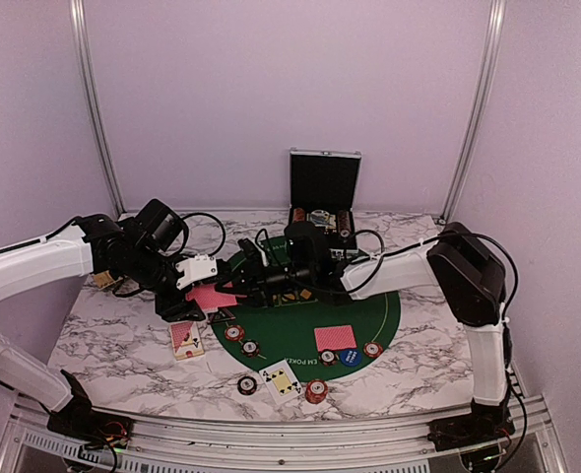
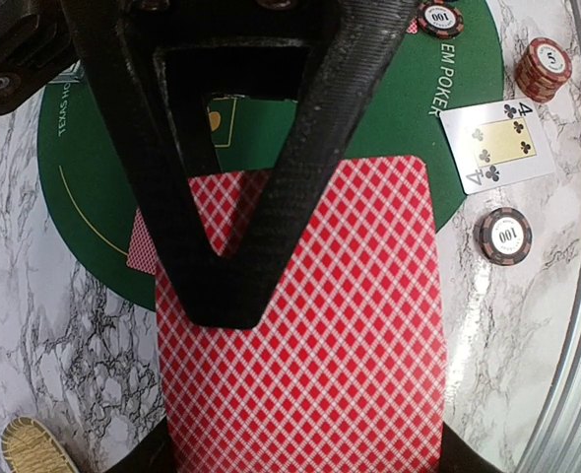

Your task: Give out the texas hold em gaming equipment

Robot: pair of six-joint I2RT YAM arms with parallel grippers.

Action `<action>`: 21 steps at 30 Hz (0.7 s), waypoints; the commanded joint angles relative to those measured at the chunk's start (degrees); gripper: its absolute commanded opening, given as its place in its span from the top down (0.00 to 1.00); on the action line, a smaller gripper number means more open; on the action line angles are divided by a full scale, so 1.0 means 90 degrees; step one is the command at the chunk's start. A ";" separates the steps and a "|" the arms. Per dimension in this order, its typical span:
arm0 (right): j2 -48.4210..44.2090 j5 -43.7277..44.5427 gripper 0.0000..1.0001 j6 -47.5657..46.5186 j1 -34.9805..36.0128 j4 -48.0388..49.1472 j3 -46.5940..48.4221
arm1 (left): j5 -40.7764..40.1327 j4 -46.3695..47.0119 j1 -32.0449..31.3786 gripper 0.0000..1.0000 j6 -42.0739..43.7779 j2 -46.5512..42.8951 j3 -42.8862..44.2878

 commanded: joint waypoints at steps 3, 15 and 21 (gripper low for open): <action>-0.0282 0.0083 0.75 -0.0135 -0.0065 -0.0253 0.0013 | 0.0136 0.0075 0.0039 1.00 -0.0027 -0.0055 0.0000; -0.0476 0.0053 0.87 -0.0269 -0.0103 -0.0477 -0.0053 | 0.0054 0.0084 0.0044 1.00 -0.0018 -0.0090 -0.0029; -0.0552 0.0035 0.92 -0.0245 -0.0154 -0.0481 -0.0110 | 0.0053 0.0077 0.0053 1.00 -0.0018 -0.0092 -0.0052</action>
